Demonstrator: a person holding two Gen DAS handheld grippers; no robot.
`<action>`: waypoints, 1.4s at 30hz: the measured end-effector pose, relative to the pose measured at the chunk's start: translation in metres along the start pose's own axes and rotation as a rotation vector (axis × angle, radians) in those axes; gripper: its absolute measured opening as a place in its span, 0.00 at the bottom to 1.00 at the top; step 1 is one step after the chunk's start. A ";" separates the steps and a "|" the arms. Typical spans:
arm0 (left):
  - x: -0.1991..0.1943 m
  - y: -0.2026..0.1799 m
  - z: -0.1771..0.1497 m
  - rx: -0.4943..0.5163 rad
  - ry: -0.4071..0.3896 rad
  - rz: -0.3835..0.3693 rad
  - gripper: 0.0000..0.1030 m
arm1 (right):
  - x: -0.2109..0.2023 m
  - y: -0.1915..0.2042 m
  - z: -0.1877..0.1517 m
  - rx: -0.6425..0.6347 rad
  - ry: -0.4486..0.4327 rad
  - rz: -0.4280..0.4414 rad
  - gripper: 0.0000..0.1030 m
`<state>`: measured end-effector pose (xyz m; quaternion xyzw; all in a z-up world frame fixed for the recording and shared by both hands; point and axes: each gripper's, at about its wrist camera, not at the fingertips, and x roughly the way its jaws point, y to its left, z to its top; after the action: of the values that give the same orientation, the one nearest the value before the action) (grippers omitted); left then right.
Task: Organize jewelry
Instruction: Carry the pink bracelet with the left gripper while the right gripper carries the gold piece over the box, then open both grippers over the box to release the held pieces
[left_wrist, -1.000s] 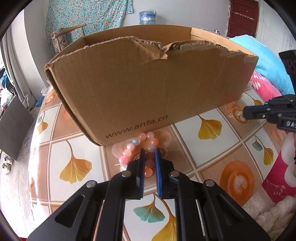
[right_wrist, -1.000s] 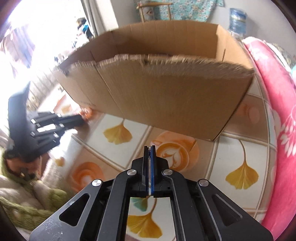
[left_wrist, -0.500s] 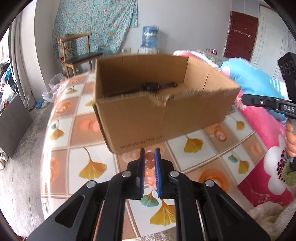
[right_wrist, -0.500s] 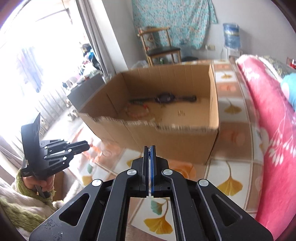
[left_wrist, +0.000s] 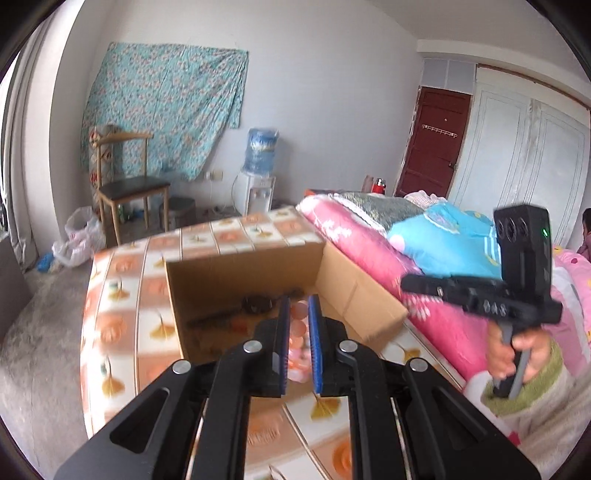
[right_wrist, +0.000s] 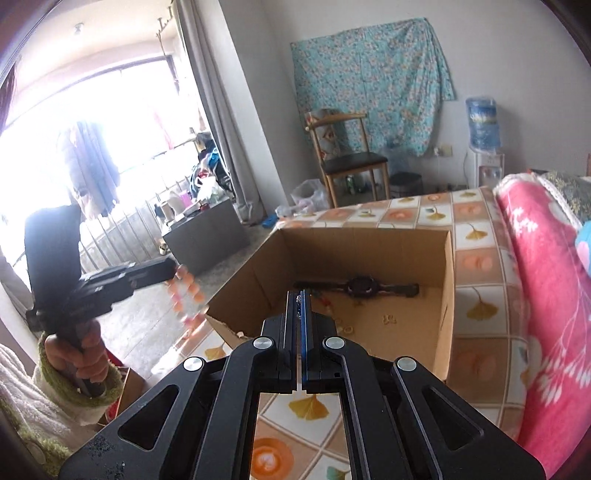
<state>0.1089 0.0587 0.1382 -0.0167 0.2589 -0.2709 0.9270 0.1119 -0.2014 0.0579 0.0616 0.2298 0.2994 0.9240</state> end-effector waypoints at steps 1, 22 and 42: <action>0.009 0.003 0.004 -0.001 0.003 -0.010 0.09 | 0.003 -0.002 -0.001 0.005 0.002 -0.002 0.00; 0.128 0.053 -0.033 -0.130 0.384 -0.002 0.22 | 0.022 -0.038 0.003 0.063 0.044 -0.063 0.00; 0.045 0.049 -0.033 -0.082 0.168 0.164 0.83 | 0.080 -0.053 0.018 0.018 0.236 -0.265 0.01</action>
<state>0.1492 0.0814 0.0804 -0.0109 0.3470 -0.1837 0.9196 0.2055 -0.1972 0.0292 0.0035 0.3455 0.1779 0.9214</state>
